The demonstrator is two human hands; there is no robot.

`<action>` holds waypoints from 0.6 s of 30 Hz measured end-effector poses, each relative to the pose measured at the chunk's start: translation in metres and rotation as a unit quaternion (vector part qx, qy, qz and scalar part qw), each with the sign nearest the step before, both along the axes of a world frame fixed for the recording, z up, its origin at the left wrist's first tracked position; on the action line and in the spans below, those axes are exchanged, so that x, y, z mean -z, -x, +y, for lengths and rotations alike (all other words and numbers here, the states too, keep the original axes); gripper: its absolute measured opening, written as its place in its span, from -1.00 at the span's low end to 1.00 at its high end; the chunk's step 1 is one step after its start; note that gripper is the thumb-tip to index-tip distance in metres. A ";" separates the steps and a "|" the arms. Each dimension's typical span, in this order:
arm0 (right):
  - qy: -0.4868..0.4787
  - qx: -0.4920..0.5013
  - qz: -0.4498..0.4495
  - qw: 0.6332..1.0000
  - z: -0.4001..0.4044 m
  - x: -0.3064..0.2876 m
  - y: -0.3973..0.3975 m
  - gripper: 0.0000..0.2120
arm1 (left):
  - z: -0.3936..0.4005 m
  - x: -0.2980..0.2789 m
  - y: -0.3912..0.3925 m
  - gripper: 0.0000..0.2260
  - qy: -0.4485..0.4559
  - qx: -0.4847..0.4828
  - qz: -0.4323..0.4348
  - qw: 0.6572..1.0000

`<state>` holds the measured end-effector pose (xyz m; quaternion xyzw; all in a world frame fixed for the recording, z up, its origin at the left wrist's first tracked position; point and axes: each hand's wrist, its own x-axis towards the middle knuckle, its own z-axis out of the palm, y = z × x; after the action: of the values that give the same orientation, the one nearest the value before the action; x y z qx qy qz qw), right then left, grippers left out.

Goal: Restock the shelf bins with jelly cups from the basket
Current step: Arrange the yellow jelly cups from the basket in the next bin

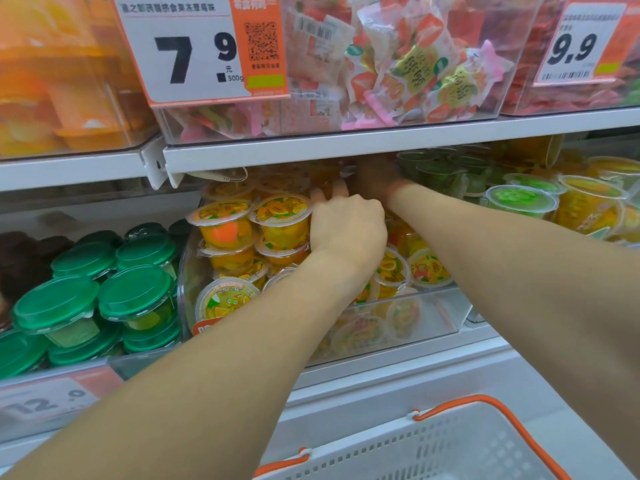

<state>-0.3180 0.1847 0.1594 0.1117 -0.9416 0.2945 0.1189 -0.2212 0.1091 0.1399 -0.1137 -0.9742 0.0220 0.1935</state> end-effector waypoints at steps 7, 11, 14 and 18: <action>-0.007 0.004 0.020 1.000 -0.002 0.000 0.002 -0.91 | 0.002 0.000 0.000 -0.81 -0.002 -0.011 -0.007 1.000; -0.009 0.018 0.035 0.999 -0.006 0.001 0.003 -0.74 | 0.001 -0.001 0.000 -0.81 -0.001 -0.008 -0.007 1.000; -0.052 0.005 0.020 0.998 -0.004 -0.001 0.000 -0.70 | 0.001 0.000 0.001 -0.81 -0.001 -0.009 -0.008 1.000; -0.074 -0.016 0.007 0.997 -0.002 -0.003 0.001 -0.67 | 0.001 0.000 0.000 -0.79 0.005 -0.012 -0.013 1.000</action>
<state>-0.3191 0.1831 0.1627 0.1376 -0.9579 0.2254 0.1123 -0.2216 0.1100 0.1404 -0.1031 -0.9779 0.0278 0.1798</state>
